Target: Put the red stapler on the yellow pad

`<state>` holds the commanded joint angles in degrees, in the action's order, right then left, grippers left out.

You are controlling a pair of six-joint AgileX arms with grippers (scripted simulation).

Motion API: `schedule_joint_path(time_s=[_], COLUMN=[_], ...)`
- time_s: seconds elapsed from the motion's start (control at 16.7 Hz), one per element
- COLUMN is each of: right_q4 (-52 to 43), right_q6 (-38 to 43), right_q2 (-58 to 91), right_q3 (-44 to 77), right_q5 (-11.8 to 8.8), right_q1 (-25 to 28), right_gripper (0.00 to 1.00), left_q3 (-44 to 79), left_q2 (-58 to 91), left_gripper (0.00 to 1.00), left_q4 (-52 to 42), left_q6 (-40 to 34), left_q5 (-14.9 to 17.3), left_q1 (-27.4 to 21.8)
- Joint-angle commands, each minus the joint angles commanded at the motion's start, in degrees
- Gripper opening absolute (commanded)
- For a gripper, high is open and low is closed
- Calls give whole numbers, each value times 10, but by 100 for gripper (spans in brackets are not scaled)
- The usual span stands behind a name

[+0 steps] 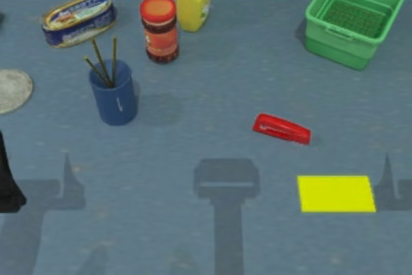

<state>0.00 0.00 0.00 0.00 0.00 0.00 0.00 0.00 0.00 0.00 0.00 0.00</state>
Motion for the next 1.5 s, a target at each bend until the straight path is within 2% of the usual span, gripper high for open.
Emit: schedule_joint_path(time_s=[0.3, 0.54, 0.78, 1.26, 1.5], right_q4=[-25, -112, -250, -581, -717], right_q6=[-12, -52, -115, -264, -328], right_q2=[34, 164, 387, 962, 1206], right_q3=[35, 166, 380, 886, 1115], right_q5=[-1, -1, 2, 11, 11], right_q1=[10, 41, 86, 190, 237], right_gripper=[100, 100, 100, 100, 100], left_q3=[0, 0, 0, 0, 0], left_q2=[0, 0, 0, 0, 0], left_gripper=[100, 100, 100, 100, 100], left_q4=[0, 0, 0, 0, 0], left_q6=[0, 0, 0, 0, 0], left_q5=[0, 0, 0, 0, 0], left_q1=[0, 0, 0, 0, 0])
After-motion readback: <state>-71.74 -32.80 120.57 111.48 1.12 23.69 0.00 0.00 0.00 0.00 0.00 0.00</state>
